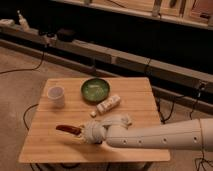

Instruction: Place the pepper in the ceramic cup

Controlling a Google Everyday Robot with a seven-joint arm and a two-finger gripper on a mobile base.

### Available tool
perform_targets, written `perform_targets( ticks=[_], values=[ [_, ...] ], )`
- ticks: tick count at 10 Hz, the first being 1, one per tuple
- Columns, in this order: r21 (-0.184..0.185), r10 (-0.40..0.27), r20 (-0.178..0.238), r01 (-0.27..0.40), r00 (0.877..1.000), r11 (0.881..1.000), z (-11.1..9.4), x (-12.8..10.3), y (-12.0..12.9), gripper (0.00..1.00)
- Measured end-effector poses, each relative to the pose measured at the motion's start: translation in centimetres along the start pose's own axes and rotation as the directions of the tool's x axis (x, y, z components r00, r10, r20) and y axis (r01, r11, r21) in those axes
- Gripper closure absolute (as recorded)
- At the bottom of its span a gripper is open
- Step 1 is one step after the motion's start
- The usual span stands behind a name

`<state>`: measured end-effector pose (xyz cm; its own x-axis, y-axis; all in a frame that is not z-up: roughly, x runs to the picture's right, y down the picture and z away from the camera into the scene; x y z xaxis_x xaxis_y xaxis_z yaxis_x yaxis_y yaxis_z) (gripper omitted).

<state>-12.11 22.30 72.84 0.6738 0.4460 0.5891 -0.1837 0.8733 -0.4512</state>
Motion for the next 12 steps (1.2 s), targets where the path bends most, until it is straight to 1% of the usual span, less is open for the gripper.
perform_targets(
  ticks=[1,3,4,6,8,10,12],
  values=[
    [0.003,0.016,0.002,-0.016,1.0,1.0,-0.7,-0.1,0.1,1.0],
    [0.031,0.037,-0.003,-0.037,0.999,0.999,-2.9,-0.5,-0.7,1.0],
    [0.053,0.039,-0.012,-0.038,0.999,0.998,-4.0,-0.5,-1.6,1.0],
    [0.079,0.038,-0.035,-0.035,0.999,0.996,-5.3,-0.2,-2.9,1.0],
    [0.086,0.042,-0.077,-0.036,0.996,0.996,-5.7,0.7,-4.0,1.0],
    [0.086,0.032,-0.108,-0.023,0.994,0.996,-5.4,0.9,-5.4,1.0],
    [0.091,0.008,-0.115,0.002,0.993,0.996,-4.9,0.1,-7.4,1.0]
  ],
)
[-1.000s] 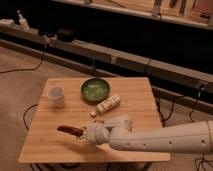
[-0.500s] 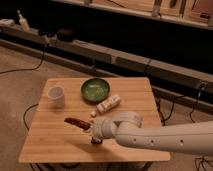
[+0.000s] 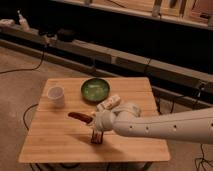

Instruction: Place the pepper in the ceramic cup

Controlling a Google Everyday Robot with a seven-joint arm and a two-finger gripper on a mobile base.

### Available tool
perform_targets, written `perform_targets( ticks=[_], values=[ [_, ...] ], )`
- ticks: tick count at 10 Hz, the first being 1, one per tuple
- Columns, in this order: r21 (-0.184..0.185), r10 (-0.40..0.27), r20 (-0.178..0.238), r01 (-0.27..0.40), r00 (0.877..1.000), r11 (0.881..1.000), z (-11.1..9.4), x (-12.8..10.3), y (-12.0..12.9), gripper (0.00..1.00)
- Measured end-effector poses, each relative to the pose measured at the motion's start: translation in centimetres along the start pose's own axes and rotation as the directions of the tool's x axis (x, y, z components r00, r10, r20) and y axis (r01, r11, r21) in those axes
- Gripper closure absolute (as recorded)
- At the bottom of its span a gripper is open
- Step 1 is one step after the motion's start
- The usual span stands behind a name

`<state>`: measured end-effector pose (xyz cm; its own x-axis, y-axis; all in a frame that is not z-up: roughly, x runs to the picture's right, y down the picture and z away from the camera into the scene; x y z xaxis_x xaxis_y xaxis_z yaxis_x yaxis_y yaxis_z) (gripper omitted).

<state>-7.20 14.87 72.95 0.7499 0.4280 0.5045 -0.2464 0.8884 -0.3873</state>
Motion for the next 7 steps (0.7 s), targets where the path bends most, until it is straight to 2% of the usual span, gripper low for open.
perform_targets(
  ticks=[4,7],
  values=[
    [0.006,-0.053,0.007,0.053,0.999,0.999,0.8,-2.5,-4.6,1.0],
    [-0.028,-0.064,0.019,0.065,0.998,0.998,1.0,-2.3,-9.1,1.0]
  ],
)
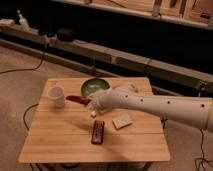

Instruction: Place the pepper in the ceramic cup

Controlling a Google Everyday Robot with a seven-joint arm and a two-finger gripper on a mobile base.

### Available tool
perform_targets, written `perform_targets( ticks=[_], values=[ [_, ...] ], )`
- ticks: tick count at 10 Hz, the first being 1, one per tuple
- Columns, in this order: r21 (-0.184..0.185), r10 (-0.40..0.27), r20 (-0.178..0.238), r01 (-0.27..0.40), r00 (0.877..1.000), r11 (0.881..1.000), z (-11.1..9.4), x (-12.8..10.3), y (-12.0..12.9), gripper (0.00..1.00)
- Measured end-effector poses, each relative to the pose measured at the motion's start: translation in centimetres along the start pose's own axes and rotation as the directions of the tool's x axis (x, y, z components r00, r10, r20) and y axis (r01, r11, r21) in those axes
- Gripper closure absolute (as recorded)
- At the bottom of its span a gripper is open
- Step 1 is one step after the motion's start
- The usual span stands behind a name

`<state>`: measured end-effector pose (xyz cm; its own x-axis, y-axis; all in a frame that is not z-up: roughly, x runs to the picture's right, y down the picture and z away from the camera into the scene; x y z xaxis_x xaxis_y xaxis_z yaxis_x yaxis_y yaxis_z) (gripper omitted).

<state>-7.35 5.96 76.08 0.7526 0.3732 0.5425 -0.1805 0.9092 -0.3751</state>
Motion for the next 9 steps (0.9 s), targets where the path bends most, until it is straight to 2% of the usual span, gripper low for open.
perform_targets(
  ticks=[2,4,7,9],
  values=[
    [-0.028,-0.022,0.01,0.023,1.0,0.999,0.4,0.3,-3.1,1.0],
    [-0.069,-0.08,0.036,0.082,0.996,0.994,2.3,-1.2,-5.5,1.0],
    [-0.148,-0.161,0.056,0.168,0.985,0.975,6.6,-4.2,-5.9,1.0],
    [-0.197,-0.203,0.029,0.205,0.979,0.959,9.6,-5.0,-5.8,1.0]
  ],
)
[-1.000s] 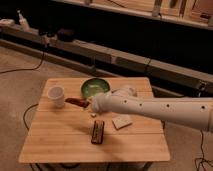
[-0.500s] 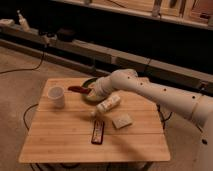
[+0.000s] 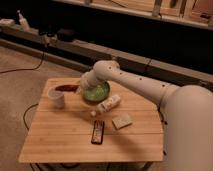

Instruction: Place the pepper in the ceramic cup

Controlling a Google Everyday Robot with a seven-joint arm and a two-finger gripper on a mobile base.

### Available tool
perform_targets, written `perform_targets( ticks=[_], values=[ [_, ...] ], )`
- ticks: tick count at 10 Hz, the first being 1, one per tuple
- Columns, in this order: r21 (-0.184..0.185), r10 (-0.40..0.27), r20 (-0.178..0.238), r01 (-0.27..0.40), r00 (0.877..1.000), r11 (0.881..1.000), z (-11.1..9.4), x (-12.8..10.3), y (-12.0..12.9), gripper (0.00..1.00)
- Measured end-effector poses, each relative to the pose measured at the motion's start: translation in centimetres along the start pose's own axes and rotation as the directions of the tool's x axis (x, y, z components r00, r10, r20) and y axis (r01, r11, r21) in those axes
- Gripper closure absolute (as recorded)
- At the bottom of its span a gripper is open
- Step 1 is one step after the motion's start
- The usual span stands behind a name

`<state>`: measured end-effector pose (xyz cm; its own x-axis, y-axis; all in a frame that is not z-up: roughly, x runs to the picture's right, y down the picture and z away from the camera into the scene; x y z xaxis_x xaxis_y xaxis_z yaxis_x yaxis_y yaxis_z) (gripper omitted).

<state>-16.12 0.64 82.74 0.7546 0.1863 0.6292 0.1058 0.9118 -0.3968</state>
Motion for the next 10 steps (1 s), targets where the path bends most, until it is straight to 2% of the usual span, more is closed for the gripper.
perform_targets(
  ticks=[1,2,5,7,10],
  values=[
    [-0.021,-0.011,-0.021,0.011,1.0,1.0,1.2,-0.3,-0.2,1.0],
    [-0.029,-0.014,-0.031,0.013,0.999,1.0,1.7,-0.3,-0.3,1.0],
    [-0.031,-0.01,-0.03,0.009,0.999,0.999,1.6,-0.3,-0.1,1.0],
    [-0.044,-0.037,-0.033,0.036,0.999,0.998,1.2,-0.3,0.7,1.0],
    [-0.044,-0.077,-0.027,0.076,0.997,0.996,0.2,-1.0,0.5,1.0]
  ],
)
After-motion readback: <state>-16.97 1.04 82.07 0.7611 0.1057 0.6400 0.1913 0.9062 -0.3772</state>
